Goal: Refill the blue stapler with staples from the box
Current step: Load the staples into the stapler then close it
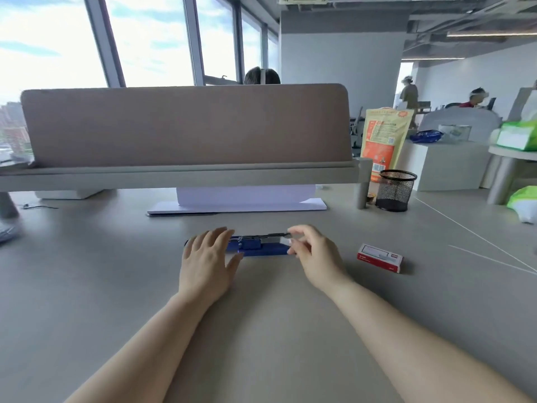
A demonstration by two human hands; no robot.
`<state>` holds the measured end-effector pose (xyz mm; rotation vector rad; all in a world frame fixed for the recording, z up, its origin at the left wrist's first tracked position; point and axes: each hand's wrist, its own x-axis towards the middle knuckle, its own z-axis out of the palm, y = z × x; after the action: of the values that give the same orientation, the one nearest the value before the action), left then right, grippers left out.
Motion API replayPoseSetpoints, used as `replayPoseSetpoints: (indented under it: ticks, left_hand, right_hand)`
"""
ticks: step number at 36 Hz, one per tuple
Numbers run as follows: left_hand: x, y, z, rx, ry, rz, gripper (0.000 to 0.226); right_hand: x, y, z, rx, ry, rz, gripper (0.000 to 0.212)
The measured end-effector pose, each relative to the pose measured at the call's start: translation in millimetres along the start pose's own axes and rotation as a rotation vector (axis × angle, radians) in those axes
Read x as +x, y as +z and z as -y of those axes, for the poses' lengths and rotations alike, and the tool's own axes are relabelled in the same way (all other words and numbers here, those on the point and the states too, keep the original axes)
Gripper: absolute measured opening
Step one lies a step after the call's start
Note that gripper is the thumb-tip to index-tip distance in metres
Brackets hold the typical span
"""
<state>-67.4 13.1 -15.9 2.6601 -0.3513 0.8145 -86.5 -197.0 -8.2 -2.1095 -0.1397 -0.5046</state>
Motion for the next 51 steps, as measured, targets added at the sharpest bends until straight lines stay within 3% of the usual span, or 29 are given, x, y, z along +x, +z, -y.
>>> replayPoseSetpoints:
  ticks: [8,21,34,51]
  left_hand:
    - [15.5,12.9,0.3,0.049,0.023,0.178,0.049]
    - [12.3,7.7,4.1,-0.147,0.048,0.068,0.021]
    - [9.6,1.3,-1.3,-0.185,0.137,0.020,0.023]
    - [9.2,0.7,-1.6,-0.189,0.162,0.013,0.023]
  right_hand:
    - [1.7,2.4,-3.7,0.073,-0.008,0.024,0.020]
    - [1.2,-1.7,-4.2,0.149,-0.015,-0.030,0.014]
    - [1.3,2.6,-3.7,-0.023,-0.169,-0.018,0.015]
    - [5.5,5.8,-9.3,-0.051,-0.161,0.008,0.018]
